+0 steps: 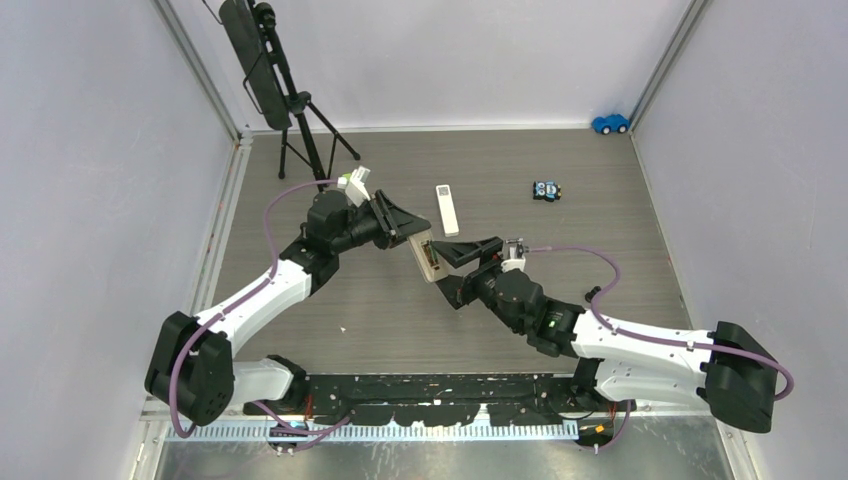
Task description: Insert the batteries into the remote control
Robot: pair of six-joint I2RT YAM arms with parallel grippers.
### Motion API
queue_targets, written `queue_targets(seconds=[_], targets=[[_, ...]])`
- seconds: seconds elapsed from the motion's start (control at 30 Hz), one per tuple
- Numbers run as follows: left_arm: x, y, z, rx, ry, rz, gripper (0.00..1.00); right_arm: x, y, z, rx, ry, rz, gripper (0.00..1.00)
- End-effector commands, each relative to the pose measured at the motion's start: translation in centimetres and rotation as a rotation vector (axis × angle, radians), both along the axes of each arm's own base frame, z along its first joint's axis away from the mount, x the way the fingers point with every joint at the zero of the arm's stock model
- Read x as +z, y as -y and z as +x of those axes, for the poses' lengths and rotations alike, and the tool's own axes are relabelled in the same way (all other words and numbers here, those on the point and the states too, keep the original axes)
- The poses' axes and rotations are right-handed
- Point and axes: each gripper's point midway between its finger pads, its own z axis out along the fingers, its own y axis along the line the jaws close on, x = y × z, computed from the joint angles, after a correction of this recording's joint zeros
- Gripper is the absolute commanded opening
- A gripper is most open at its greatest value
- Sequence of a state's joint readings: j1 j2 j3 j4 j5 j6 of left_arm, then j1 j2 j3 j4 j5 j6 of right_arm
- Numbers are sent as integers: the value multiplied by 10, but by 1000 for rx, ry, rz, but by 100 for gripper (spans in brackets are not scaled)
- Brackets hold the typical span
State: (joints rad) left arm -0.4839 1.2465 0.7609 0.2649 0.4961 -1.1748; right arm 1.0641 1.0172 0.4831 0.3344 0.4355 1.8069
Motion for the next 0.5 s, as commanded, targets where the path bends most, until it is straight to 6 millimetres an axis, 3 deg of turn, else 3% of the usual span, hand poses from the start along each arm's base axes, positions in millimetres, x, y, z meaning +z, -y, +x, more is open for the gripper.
queue_targets(seconds=[0.0,0.47], targets=[[25,2,-3,-28,77,-47,0,18,6,14,-69,30,83,88],[27,7,-13,-106,110,-48,0,22,-6,21,-23,42,102,87]])
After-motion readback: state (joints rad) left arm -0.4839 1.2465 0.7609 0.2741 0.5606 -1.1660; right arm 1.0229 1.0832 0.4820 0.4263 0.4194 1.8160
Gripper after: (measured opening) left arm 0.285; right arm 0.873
